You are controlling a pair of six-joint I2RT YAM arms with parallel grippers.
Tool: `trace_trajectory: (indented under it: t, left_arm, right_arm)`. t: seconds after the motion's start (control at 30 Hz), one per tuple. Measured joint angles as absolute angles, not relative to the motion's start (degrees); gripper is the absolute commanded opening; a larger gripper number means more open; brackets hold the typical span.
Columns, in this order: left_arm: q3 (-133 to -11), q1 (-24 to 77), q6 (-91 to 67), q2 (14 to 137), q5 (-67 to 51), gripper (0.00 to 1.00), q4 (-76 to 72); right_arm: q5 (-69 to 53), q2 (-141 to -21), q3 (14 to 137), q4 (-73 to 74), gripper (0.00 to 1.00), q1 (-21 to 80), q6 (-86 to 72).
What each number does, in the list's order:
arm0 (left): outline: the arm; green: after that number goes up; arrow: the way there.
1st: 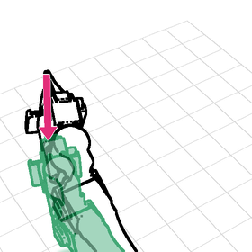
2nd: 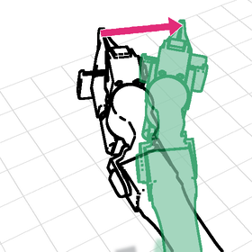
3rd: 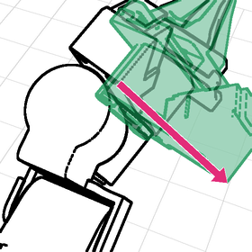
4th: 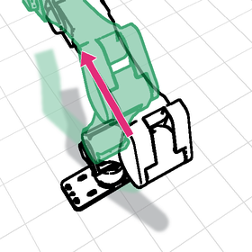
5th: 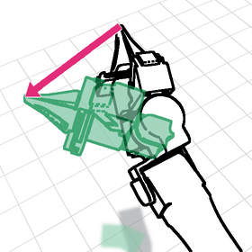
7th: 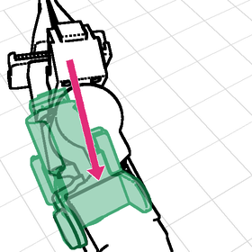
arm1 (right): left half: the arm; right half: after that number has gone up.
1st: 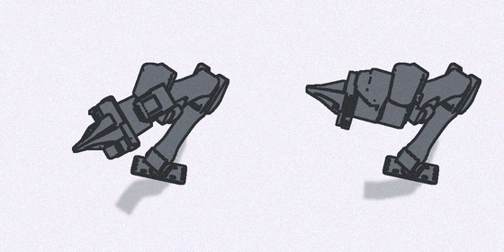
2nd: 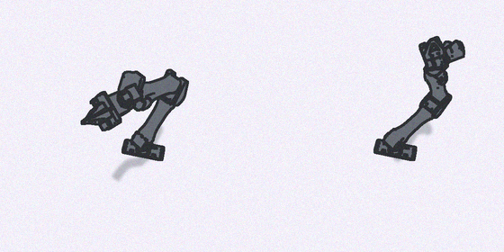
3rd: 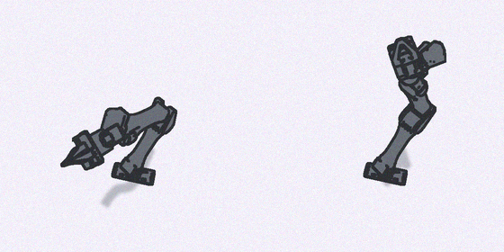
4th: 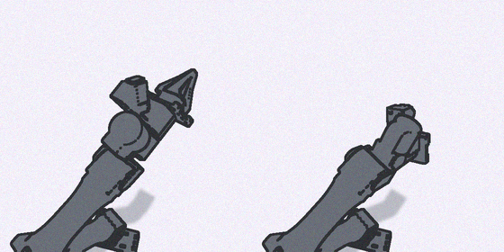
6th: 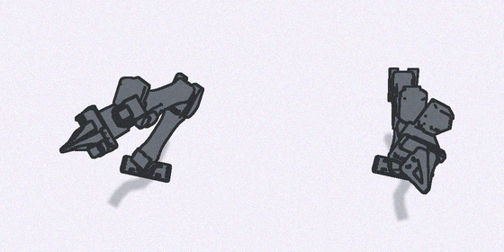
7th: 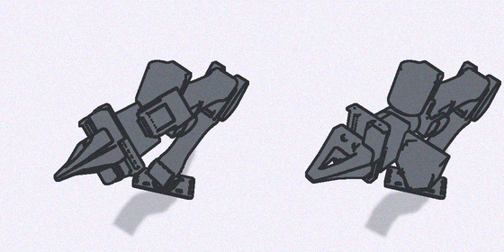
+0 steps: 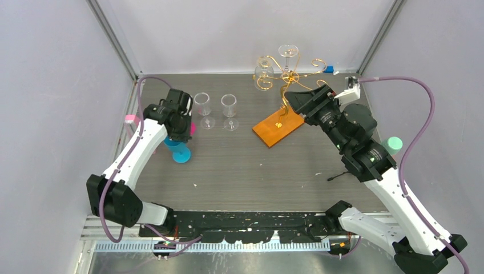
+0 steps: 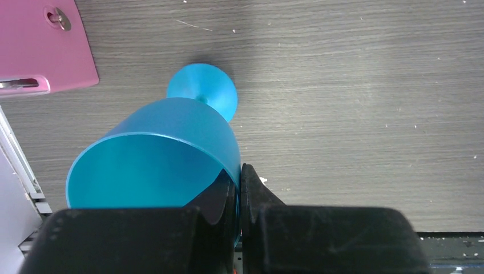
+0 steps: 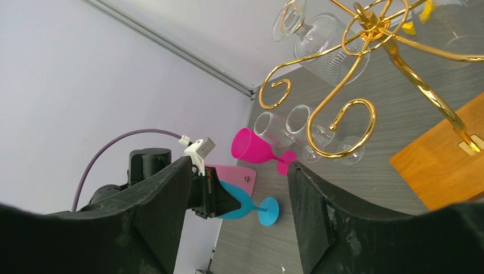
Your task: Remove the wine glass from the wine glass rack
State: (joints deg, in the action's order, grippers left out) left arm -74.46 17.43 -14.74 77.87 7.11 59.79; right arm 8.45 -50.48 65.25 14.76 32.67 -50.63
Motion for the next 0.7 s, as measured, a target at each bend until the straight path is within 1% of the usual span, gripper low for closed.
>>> trace_trajectory:
  t: [0.27, 0.3, 0.37, 0.47, 0.5, 0.57, 0.7]
  left_arm:
    - [-71.94, 15.31, -14.98, 79.42, 7.53, 0.01, 56.6]
    - [-71.5, 15.16, -15.03, 79.42, 7.55, 0.07, 56.18]
    - [-70.48, 14.9, -15.05, 79.5, 7.75, 0.14, 55.61]
    - [-69.78, 14.85, -15.18, 79.64, 8.45, 0.32, 55.44]
    - [-69.78, 14.85, -15.31, 79.64, 8.67, 0.35, 55.35]
    - [-69.78, 14.85, -15.64, 79.57, 9.34, 0.36, 54.98]
    - [-69.8, 14.85, -15.75, 78.76, 11.4, 0.45, 54.85]
  right_arm:
    - [10.07, -47.88, 65.25, 15.97, 0.67, 32.67, -49.3]
    - [10.24, -47.79, 65.25, 15.99, 0.67, 32.67, -49.21]
    - [10.44, -47.75, 65.25, 16.08, 0.67, 32.67, -49.17]
    - [10.63, -47.75, 65.25, 16.45, 0.67, 32.67, -49.17]
    - [10.66, -47.75, 65.25, 16.49, 0.67, 32.67, -49.17]
    - [10.68, -47.72, 65.25, 16.6, 0.67, 32.67, -49.17]
    - [10.66, -47.72, 65.25, 16.99, 0.68, 32.67, -49.19]
